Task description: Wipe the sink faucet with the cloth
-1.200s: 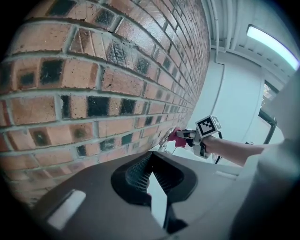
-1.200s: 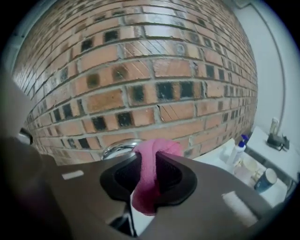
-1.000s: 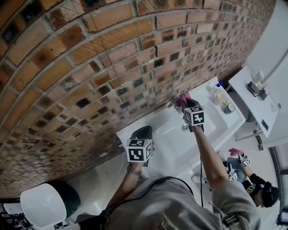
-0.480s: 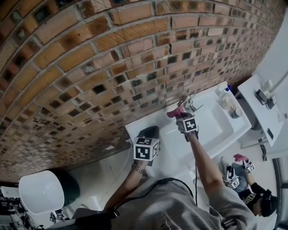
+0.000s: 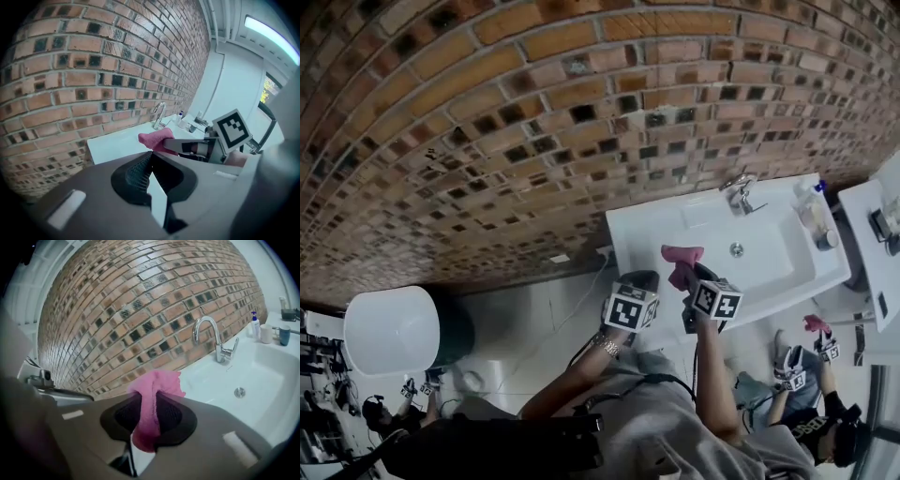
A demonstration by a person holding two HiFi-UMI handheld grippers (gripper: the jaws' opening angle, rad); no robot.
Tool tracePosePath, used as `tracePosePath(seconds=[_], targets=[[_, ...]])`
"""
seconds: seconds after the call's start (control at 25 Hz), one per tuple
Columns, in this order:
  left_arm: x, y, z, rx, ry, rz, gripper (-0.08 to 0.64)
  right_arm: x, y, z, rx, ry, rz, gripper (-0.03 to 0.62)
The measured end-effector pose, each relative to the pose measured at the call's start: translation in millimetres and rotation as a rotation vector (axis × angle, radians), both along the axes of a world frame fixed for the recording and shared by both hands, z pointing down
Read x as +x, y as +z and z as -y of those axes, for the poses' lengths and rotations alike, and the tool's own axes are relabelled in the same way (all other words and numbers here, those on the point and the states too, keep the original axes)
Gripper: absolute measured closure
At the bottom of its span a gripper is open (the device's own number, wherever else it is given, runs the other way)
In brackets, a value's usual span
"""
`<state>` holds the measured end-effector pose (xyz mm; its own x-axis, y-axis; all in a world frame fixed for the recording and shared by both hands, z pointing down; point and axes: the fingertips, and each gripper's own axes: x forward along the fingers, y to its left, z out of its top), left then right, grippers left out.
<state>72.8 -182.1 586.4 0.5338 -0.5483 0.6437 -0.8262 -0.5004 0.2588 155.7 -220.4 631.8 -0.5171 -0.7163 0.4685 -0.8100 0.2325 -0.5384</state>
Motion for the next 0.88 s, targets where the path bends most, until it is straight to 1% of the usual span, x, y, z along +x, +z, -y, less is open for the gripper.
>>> tracePosePath(seconds=[0.08, 0.24, 0.4, 0.48, 0.56, 0.64, 0.72, 0.76, 0.88], targets=[[-12.7, 1.8, -21.1, 0.007, 0.005, -0.013, 0.54, -13.0, -4.3, -34.3, -0.001, 0.012, -0.006, 0.518], [-45.4, 2.6, -70.2, 0.014, 0.005, -0.062, 0.54, -30.9, -19.3, -87.8, 0.013, 0.041, -0.094, 0.518], [-97.4, 22.4, -141.5, -0.031, -0.01, -0.07, 0.54, -64.0, -33.6, -151.9, 0.041, 0.095, -0.116, 0.518], [-124.0, 35.0, -175.1, -0.066, -0.022, -0.056, 0.54, -89.3, -28.4, -190.4, 0.022, 0.109, -0.156, 0.518], [-145.5, 37.6, -202.2, -0.088, -0.024, -0.05, 0.54, -123.0, -19.7, -229.2, -0.02, 0.077, -0.222, 0.518], [-161.1, 28.6, -217.5, -0.083, -0.03, -0.07, 0.54, -159.1, -21.1, -257.4, -0.037, 0.014, -0.25, 0.518], [-173.8, 14.7, -222.2, -0.059, -0.052, -0.105, 0.54, -187.5, -34.8, -268.7, -0.018, -0.031, -0.24, 0.518], [-179.3, 7.8, -222.0, -0.045, -0.064, -0.12, 0.54, -196.6, -43.5, -269.2, -0.001, -0.038, -0.235, 0.518], [-189.3, -8.8, -219.6, -0.005, -0.089, -0.14, 0.54, -206.7, -64.9, -264.4, 0.043, -0.024, -0.233, 0.518]])
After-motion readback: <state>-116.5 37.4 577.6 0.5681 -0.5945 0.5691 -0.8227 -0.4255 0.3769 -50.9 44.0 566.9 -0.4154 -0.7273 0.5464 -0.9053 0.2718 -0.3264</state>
